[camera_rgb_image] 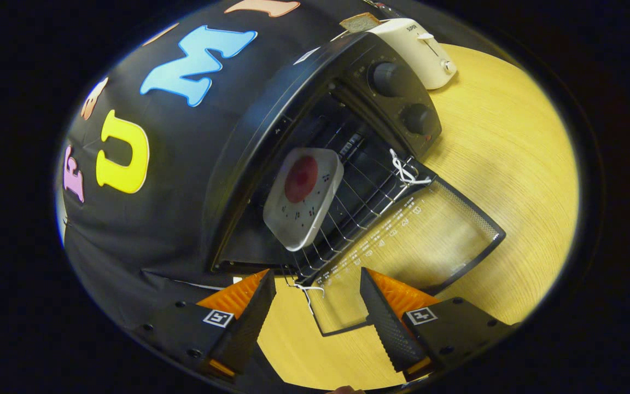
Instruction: Open the toaster oven, put the food inside, and close the toaster oven door.
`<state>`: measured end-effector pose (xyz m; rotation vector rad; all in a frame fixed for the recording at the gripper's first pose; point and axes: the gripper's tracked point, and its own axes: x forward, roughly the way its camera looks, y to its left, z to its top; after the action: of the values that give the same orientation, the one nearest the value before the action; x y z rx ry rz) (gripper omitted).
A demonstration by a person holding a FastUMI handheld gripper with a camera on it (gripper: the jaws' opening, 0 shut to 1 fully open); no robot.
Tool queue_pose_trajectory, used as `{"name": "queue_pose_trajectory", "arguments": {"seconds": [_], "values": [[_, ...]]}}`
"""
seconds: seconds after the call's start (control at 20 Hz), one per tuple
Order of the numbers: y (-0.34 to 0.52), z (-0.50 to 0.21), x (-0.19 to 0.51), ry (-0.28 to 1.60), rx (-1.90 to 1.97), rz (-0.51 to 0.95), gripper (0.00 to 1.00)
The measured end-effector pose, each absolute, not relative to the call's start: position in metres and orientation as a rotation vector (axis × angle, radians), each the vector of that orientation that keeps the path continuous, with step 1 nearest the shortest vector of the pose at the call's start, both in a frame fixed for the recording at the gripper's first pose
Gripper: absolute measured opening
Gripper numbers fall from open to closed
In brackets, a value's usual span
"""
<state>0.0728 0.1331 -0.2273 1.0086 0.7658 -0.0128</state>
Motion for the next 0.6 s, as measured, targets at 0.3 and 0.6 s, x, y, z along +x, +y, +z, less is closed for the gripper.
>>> {"name": "queue_pose_trajectory", "arguments": {"seconds": [0.3, 0.6], "values": [[0.128, -0.240, 0.043, 0.802, 0.693, 0.016, 0.98], [0.105, -0.259, 0.027, 0.806, 0.313, 0.021, 0.99]]}}
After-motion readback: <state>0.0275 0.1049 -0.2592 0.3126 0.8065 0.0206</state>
